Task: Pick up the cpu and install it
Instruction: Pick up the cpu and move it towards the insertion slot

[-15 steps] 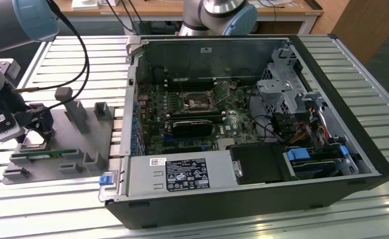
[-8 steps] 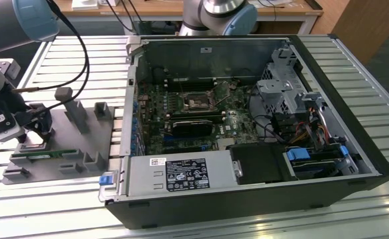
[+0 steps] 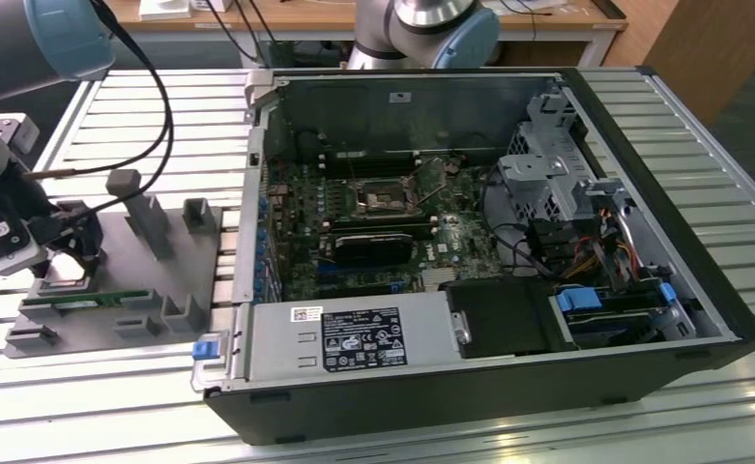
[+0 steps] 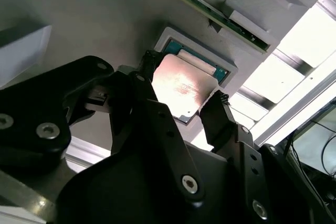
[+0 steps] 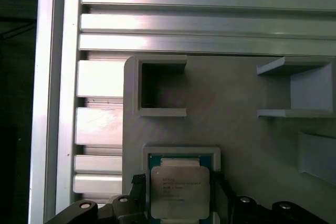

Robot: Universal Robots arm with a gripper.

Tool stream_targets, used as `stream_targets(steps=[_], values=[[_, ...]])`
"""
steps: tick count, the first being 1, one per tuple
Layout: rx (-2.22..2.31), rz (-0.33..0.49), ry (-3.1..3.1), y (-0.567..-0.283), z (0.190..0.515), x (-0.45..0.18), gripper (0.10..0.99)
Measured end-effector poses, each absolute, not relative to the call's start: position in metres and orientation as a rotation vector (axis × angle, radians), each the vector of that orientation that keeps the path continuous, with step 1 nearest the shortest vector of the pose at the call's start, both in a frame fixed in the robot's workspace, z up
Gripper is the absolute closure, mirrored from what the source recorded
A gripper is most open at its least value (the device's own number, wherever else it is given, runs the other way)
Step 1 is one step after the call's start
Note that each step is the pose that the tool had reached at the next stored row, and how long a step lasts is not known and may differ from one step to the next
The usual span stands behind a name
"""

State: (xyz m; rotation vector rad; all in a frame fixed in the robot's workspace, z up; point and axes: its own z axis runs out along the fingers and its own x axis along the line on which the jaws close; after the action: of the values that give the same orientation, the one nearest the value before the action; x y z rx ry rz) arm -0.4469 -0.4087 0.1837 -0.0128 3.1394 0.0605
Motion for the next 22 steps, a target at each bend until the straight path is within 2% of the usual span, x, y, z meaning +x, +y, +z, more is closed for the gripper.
stream_targets(steps=[1,8,10,11,22], values=[[-0.013,0.061,3.139,-0.4087,0.1843,-0.4469,0.459],[-0.013,0.061,3.139,-0.4087,0.1853,-0.4469,0.459],[-0.013,0.061,3.139,-0.4088,0.1853,-0.4469,0.475],[-0.013,0.06,3.139,-0.4088,0.1853,-0.4469,0.541],[-0.013,0.061,3.139,-0.4087,0.1903,-0.4469,0.553]])
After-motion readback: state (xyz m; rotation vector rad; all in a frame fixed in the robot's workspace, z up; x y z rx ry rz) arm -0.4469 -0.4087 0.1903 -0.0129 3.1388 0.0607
